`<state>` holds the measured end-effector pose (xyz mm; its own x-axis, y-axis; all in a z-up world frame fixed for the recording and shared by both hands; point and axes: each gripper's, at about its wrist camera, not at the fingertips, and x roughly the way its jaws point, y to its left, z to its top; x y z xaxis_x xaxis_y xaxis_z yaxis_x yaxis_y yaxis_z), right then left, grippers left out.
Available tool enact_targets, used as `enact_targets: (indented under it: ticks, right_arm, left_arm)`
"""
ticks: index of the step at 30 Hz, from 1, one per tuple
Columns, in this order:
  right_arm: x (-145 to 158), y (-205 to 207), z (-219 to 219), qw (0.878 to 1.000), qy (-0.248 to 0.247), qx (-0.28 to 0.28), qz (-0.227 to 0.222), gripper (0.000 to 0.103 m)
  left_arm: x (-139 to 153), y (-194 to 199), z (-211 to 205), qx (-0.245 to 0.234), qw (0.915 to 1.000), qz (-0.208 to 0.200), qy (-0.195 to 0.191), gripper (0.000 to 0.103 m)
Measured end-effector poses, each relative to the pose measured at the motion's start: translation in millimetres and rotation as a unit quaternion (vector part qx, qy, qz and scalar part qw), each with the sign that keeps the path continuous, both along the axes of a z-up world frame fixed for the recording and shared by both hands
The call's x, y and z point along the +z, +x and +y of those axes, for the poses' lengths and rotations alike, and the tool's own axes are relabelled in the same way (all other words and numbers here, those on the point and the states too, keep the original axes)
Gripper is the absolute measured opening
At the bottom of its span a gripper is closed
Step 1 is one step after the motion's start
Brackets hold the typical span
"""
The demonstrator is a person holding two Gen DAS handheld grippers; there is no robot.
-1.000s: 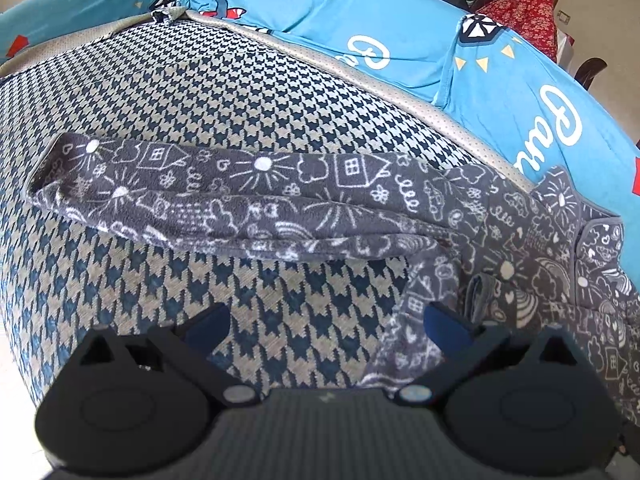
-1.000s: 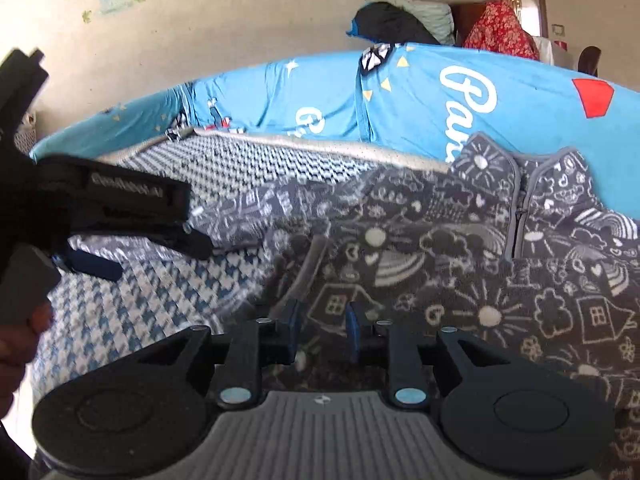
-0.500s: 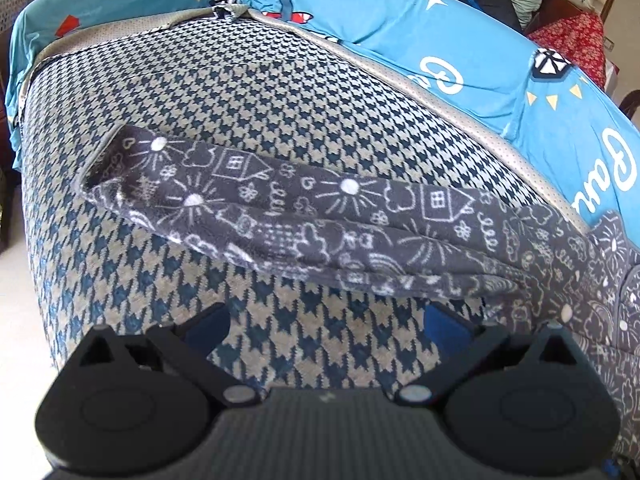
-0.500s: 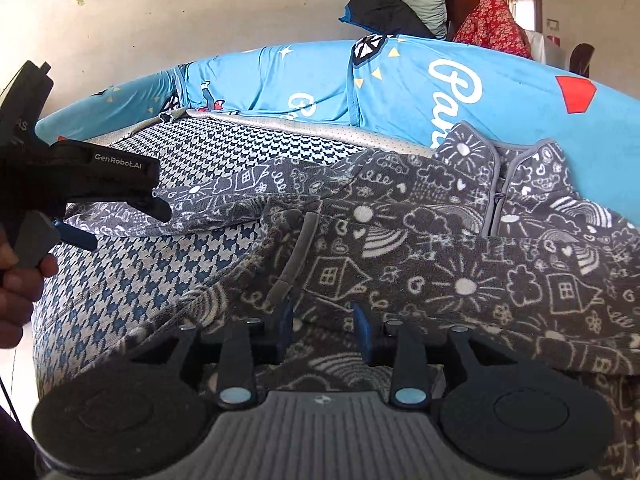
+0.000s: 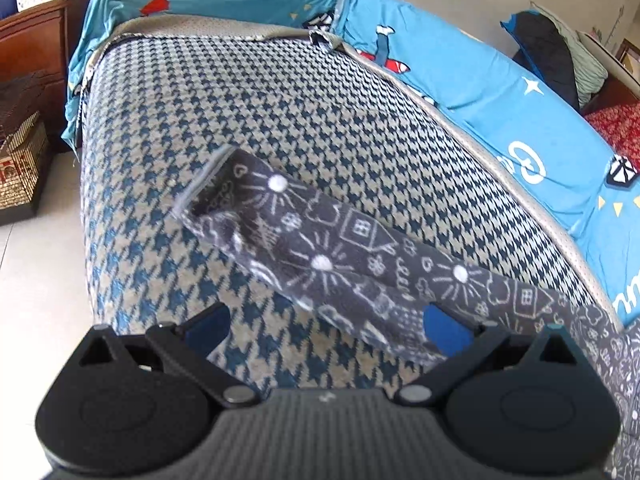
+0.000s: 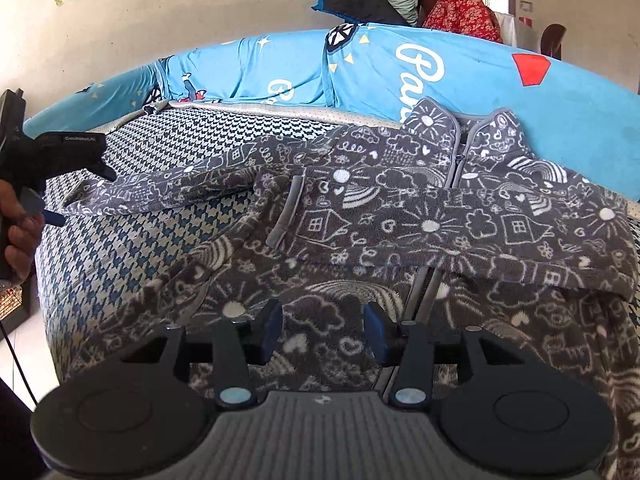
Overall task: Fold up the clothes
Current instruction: 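Lower the left gripper onto the end of the other folded fleece strip, then close the left gripper on the strip end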
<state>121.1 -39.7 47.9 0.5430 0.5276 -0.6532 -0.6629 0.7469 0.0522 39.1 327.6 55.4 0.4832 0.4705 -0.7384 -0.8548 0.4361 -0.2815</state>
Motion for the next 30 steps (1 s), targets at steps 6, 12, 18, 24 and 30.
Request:
enact_targets:
  ticks: [6,12,18,24,30]
  right_arm:
    - [-4.4,0.1,4.6,1.0,-0.014,0.007,-0.003,0.045]
    - [-7.1,1.0,8.3,1.0,-0.02,0.01,-0.002,0.046]
    - [-9.8,2.2,10.0,1.0,-0.025,0.009,0.001,0.047]
    - [-11.6,2.7,11.4,1.0,-0.028,0.009,0.001,0.048]
    - [-13.3,3.6,12.5,0.999,-0.031,0.009,0.0,0.05]
  left_arm:
    - [-14.5,-39.3,42.3,0.042,0.9912,-0.094,-0.083,0.103]
    - [-25.6,-59.9,64.1,0.066,0.9799,-0.148,-0.117,0.091]
    - [-29.0,-67.6,72.2,0.073,0.9717,-0.183,-0.131,0.086]
    - [-37.2,-61.0,83.5,0.059,0.9663,-0.204,-0.145,0.067]
    - [-38.7,-57.7,80.9,0.083,0.9661,-0.196,-0.145,0.062]
